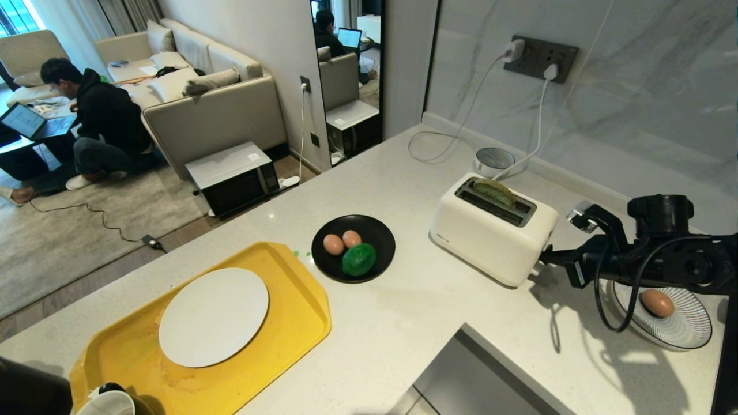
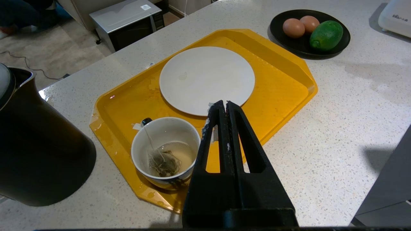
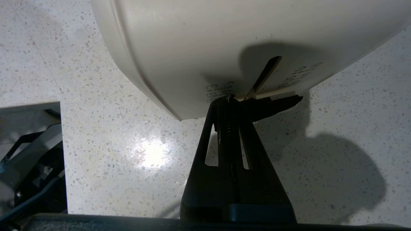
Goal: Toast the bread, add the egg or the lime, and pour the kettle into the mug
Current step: Use a bread toaster
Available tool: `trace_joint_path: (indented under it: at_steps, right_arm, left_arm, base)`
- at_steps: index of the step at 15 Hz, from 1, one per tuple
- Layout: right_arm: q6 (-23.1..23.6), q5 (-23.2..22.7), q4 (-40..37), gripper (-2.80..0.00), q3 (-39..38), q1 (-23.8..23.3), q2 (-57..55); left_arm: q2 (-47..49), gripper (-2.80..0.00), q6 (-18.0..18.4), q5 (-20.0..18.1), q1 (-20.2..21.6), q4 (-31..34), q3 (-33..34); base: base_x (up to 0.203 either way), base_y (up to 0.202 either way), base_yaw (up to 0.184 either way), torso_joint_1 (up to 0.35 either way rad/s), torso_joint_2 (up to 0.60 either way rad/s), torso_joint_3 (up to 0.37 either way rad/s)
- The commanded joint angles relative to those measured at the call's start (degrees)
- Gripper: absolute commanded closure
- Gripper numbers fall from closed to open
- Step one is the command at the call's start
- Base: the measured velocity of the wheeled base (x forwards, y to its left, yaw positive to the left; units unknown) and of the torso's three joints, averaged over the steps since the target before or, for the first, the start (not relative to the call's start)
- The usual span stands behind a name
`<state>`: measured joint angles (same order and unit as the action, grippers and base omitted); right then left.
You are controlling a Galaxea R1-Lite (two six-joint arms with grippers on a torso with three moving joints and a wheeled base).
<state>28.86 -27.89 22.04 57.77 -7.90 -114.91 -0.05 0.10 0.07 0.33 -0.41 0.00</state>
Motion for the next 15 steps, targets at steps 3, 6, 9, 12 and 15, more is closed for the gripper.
trace_joint_path:
  at_steps: [3,6,9,12,15]
  right_arm:
    - [0.15,-0.23,0.19,0.00,-0.11,-0.10,-0.14]
    - [0.15,-0.23,0.19,0.00,-0.03,-0.10,-0.05]
    - [0.15,-0.23,0.19,0.00,-0.11,-0.01,-0.05]
    - [0.15,-0.15,0.19,0.00,-0.11,0.08,-0.14]
    - [0.15,-0.15,0.19,0.00,-0.09,0.08,-0.23]
  left_arm:
    - [-0.04,0.00,-0.01,0.01,0.02,-0.02,0.00]
    - [0.05,0.00,-0.01,0.01,0.02,-0.02,0.00]
    - [-0.04,0.00,-0.01,0.06,0.02,-0.02,0.00]
    - [-0.04,0.00,-0.01,0.10,0.02,-0.02,0.00]
    - [-0.02,0.00,-0.01,0.01,0.02,-0.02,0.00]
  base:
    - [0.000,0.000,0.000,0.000,0.00,0.000]
    - [0.000,0.000,0.000,0.000,0.00,0.000]
    - [0.000,0.000,0.000,0.000,0.00,0.000]
    - [0.000,0.000,0.000,0.000,0.00,0.000]
    - [0.000,0.000,0.000,0.000,0.00,0.000]
